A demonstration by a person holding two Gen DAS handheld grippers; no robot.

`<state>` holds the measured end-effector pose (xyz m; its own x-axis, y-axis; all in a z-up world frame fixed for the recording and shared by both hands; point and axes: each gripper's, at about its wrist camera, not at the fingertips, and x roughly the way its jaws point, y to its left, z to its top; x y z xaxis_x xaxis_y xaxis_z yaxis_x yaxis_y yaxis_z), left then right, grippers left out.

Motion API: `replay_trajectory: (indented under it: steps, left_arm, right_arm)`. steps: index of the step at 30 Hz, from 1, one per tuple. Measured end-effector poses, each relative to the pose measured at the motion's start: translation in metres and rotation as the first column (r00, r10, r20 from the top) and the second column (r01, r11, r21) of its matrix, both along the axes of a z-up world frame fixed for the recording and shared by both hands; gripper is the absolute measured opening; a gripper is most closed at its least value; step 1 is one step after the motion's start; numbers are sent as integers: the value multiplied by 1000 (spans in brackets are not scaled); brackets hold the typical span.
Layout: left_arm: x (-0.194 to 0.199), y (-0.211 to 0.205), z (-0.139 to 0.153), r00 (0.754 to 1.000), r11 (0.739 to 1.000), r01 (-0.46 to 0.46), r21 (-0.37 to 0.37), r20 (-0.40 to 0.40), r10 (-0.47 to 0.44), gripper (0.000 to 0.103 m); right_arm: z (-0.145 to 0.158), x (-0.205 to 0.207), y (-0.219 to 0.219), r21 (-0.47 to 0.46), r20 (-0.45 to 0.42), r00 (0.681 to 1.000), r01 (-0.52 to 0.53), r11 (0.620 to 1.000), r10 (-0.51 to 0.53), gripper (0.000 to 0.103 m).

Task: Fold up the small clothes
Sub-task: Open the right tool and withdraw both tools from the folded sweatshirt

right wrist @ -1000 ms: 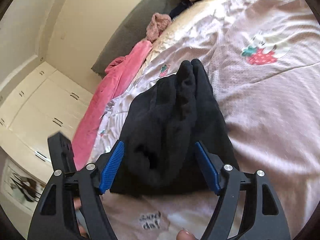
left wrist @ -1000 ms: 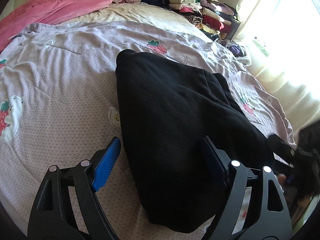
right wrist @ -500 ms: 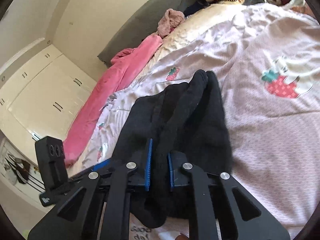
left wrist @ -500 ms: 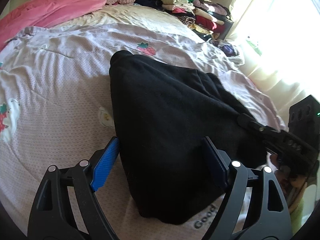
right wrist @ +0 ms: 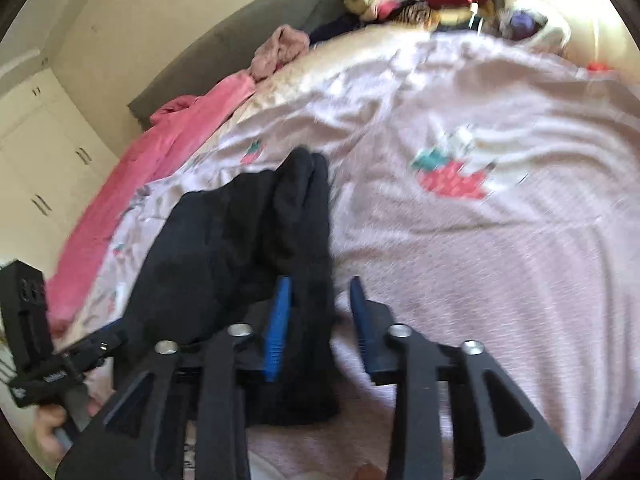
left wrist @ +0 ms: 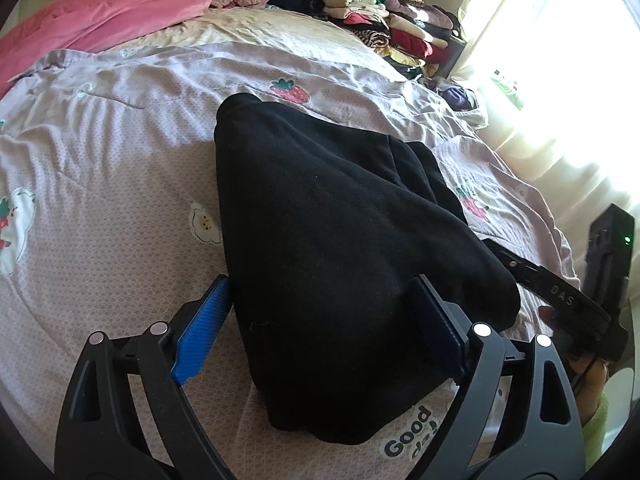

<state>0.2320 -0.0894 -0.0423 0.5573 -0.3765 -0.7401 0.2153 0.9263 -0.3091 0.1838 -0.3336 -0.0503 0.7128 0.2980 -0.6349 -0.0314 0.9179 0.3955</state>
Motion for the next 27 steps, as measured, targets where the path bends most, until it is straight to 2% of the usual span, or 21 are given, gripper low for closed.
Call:
replay_trajectory:
  steps: [1, 4, 6, 8, 13, 17, 22, 23, 24, 27]
  left_arm:
    - [0, 0, 0, 1000, 1000, -1, -1, 1, 1, 82]
    - [-1, 0, 1, 1000, 1000, 1, -4, 0, -1, 82]
    - [-3, 1, 2, 1000, 1000, 2, -5, 1, -2, 82]
    - [-6, 2, 3, 1000, 1000, 4, -6, 5, -4, 82]
    - [-14, 5, 7, 1000, 1000, 5, 0, 13, -5, 83]
    - [-22, 7, 10, 1000, 1000, 3, 1, 18, -3, 83]
    - [-37, 13, 21, 999, 1000, -7, 15, 50, 6, 91]
    - [-39, 15, 23, 998, 1000, -8, 18, 56, 7, 91]
    - [-44, 17, 26, 998, 1000, -9, 21, 65, 8, 93]
    - [-56, 25, 33, 996, 999, -16, 33, 87, 14, 93]
  right_arm:
    - [3, -4, 0, -4, 13, 1000, 7, 1000, -7, 37]
    - [15, -16, 0, -3, 59, 998, 24, 1000, -24, 65]
    - [24, -22, 2, -18, 100, 995, 22, 1000, -20, 66]
    - [33, -34, 5, -35, 144, 989, 24, 999, -18, 82]
    - [46, -61, 13, -74, 212, 977, 22, 997, -6, 92]
    - [52, -78, 14, -75, 241, 971, 33, 997, -14, 93]
    - [57, -92, 18, -86, 239, 971, 32, 996, -10, 94]
    - [58, -95, 19, -89, 234, 972, 27, 996, -6, 99]
    - [59, -98, 20, -90, 233, 972, 26, 996, -4, 98]
    - [64, -111, 25, -98, 243, 970, 16, 995, 9, 98]
